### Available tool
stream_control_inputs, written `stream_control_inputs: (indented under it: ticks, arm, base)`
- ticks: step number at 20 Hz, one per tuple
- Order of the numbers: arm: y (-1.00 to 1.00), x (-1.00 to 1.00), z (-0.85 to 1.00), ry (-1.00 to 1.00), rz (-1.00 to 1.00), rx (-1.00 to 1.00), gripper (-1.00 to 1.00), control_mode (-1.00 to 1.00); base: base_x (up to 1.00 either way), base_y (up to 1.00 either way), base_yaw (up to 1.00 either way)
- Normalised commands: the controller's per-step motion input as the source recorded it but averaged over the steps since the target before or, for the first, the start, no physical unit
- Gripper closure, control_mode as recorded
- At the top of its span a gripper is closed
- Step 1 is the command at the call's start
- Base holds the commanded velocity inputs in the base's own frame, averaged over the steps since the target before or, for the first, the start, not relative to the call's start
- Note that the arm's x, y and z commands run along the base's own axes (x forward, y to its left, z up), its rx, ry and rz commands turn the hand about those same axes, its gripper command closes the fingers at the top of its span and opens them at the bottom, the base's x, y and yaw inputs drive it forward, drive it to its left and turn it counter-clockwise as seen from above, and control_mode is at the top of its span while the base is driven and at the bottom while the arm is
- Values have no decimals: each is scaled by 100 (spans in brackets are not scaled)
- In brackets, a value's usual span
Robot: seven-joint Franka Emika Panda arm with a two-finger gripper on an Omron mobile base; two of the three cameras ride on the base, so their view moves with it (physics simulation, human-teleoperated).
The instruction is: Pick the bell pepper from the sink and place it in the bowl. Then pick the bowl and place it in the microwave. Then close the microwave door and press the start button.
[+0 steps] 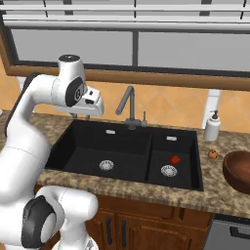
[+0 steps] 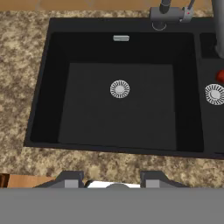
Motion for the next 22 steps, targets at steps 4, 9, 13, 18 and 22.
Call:
stream_control_inputs:
  ticks: [4,9,13,18,22]
  arm:
    - [-4,-50,-3,-12,0,0,-100,-100]
    - [-43,-100,-30,0,0,0,-100,-100]
    - [-53,-63,-39,4,-13,0,-100,-100]
    - [-82,-1,-12,10,-34,0,-100,-100]
    - [-100,0,-14,4,-28,1,-100,-100]
  base:
    - [0,0,0]
    - [0,0,0]
    - [0,0,0]
    - [0,0,0]
    - [0,0,0]
